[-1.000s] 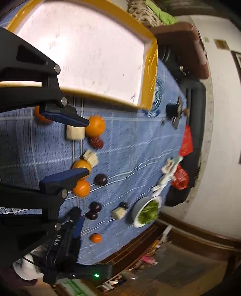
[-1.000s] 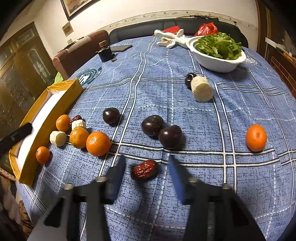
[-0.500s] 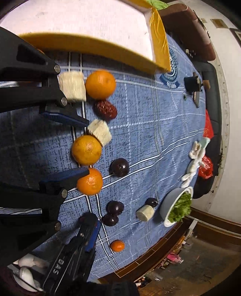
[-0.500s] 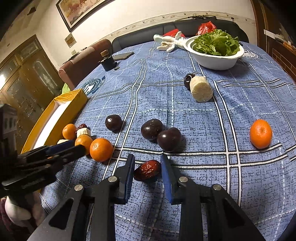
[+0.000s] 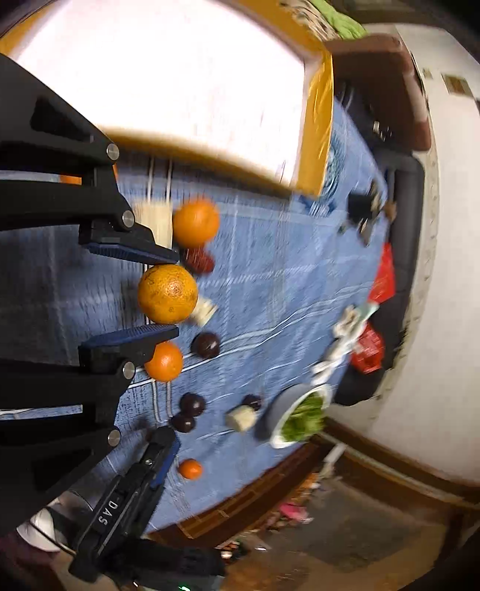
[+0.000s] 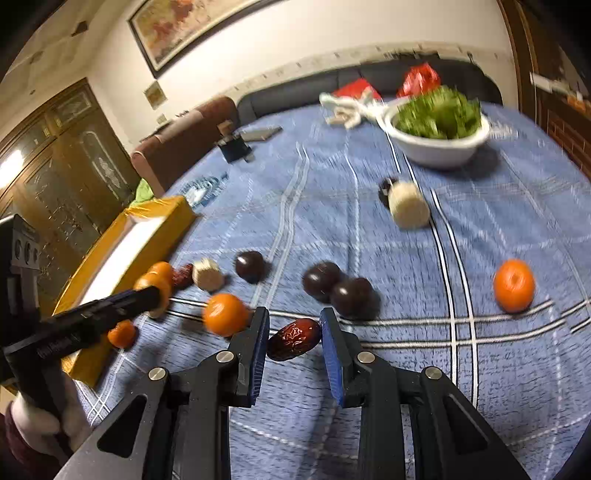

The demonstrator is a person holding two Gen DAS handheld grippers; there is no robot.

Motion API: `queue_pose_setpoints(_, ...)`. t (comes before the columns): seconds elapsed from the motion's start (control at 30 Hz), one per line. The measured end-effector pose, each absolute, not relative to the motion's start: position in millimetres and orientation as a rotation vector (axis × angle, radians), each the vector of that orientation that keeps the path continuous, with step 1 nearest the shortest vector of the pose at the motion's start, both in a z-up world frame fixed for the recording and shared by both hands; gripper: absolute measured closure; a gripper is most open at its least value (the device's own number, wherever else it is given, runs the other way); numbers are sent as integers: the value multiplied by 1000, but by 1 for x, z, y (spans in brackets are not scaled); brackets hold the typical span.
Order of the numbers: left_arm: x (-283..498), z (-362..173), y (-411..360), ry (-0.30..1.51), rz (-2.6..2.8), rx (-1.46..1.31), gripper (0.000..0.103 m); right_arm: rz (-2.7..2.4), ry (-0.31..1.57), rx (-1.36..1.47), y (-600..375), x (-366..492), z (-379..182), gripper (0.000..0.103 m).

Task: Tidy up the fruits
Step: 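Grasp a large tangerine with the left tool while the right tool grasps a red date, then carry both into the yellow tray and open both tools to release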

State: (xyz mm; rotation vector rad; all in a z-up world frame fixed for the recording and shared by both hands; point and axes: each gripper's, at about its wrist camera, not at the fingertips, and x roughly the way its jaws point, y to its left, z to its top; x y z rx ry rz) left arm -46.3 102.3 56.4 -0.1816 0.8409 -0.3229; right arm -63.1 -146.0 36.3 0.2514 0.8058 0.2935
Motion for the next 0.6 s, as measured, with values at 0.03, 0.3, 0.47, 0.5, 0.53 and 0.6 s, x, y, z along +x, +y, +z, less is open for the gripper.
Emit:
queue_pose_setpoints(0.03,-51,62,115,825,-306,-196,71,305,793,244,-141,-67,42,72)
queue_pose_setpoints(0.3,-79,75,224,772,-37,-249,71,599,819,287,-63,-71,80,71)
queue_pose_setpoints(0.47,-84,66,270,780,146,-229,71,771,866,213,28,-67,92,71)
queue_pose_setpoints(0.5,-84,64,276,788,162,-232,71,792,873,187,45,-66,91,71)
queue_pose_setpoints(0.53,-85,62,283,794,176,-240,71,810,883,159,64,-65,88,71)
queue_pose_setpoints(0.6,-88,58,297,797,191,-266,71,838,912,119,93,-62,80,71)
